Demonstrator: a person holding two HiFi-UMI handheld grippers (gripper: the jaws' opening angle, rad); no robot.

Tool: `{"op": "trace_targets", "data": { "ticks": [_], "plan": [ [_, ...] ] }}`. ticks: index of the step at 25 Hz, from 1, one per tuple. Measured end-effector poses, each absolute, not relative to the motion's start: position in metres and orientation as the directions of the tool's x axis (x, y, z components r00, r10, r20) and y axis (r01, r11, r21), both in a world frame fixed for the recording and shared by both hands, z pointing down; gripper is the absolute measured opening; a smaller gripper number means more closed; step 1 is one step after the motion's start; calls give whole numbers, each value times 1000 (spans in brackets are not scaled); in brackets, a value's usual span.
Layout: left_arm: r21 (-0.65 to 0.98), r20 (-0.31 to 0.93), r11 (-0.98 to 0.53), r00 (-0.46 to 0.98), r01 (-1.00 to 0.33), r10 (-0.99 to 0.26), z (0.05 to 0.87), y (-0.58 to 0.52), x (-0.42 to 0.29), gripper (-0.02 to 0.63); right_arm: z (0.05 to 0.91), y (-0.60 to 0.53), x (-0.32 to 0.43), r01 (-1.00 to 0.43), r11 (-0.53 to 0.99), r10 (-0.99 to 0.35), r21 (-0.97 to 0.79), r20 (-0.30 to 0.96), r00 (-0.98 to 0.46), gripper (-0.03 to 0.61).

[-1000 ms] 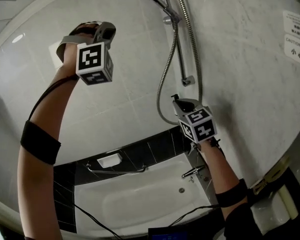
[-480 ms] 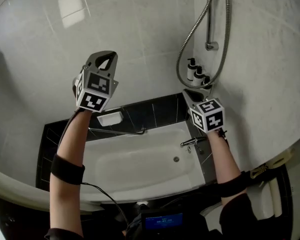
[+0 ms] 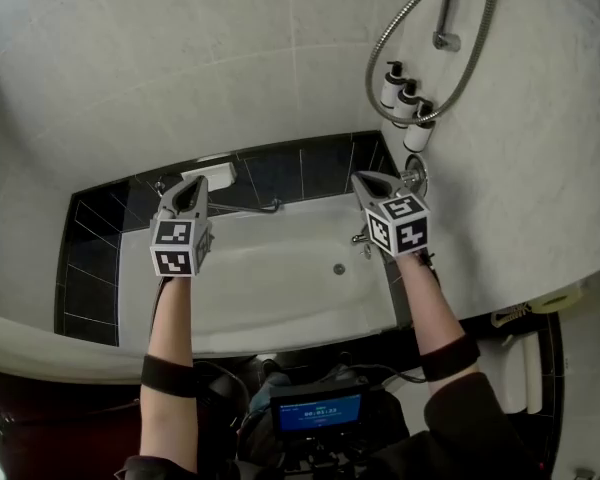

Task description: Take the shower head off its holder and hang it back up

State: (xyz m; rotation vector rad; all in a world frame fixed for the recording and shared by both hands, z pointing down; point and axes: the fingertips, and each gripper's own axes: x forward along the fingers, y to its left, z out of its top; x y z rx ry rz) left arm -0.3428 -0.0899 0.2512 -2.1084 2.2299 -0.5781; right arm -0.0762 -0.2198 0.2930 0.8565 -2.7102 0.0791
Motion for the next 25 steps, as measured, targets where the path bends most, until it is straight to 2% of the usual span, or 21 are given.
{"op": "trace_targets", "data": {
  "ticks": [7,25],
  "plan": [
    [-111,294,140,-167,-984,-941,316,-40,-381,6,326,-210,-76,-575,818,-543,5,335,-770,20],
    [-99,365,115,-144,-988,-920,357,-27,-377,6,346,-217,-67,-590,807,-540,-24,371,-755,17]
  ]
}}
